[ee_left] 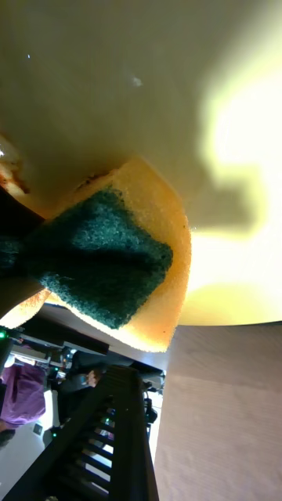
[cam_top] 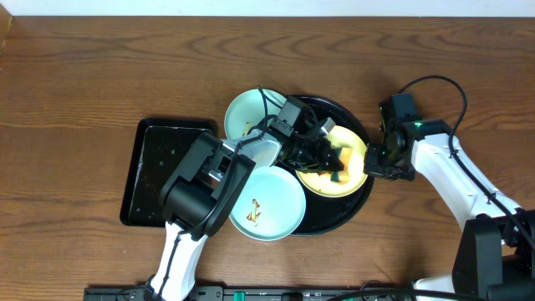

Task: Clean dirty plates on tray and stack at the side
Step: 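Scrub the yellow plate surface with the sponge in the left gripper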

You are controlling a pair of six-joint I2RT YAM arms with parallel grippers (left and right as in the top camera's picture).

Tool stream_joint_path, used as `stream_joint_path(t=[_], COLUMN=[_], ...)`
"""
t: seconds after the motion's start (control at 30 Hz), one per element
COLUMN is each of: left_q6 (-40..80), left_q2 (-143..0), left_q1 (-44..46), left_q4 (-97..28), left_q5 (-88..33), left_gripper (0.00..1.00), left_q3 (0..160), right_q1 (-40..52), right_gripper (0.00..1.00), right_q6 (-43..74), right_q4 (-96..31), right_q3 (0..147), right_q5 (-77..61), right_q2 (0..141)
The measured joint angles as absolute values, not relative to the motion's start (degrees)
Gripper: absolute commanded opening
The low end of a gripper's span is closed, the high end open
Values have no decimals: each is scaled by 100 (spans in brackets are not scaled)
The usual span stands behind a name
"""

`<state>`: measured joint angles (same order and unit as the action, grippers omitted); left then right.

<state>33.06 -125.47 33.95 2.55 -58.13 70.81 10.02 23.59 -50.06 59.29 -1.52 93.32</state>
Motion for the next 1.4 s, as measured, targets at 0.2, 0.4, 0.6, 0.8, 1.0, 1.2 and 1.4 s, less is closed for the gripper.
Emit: stream_joint_path(t=[0.2, 0.4, 0.6, 0.8, 1.0, 1.2, 1.4], left_q6=[3306, 3319, 3321, 3321, 3321, 3321, 3321], left_q2=[-12549, -12549, -12547, -12549, -12549, -12549, -12549], left_q1=[3402, 3406, 3406, 3406, 3413, 3413, 3439], left_q4=[242, 207, 193, 174, 110, 106, 106], left_q5=[-5813, -5813, -5813, -5813, -5813, -5813, -5815], left_gripper=[8, 8, 8, 8, 8, 8, 8], left_q3=[7087, 7098, 7098, 7102, 7118, 7118, 7118], right_q1=[1002, 1033, 1162, 1310, 1308, 1308, 1308], right_gripper=[73, 36, 20, 20, 27, 29, 35], right_q6=[2344, 2309, 2504, 2681, 2783, 2788, 2775], right_q4=[-4862, -4379, -4099, -3953, -3948, -4150, -4545], right_q3=[5929, 5920, 5902, 5942, 5977, 5996, 6101], right_q5=[-244, -436, -539, -637, -698, -705, -663], right_q2=[9332, 9332, 9564, 10291, 10322, 10300, 10173])
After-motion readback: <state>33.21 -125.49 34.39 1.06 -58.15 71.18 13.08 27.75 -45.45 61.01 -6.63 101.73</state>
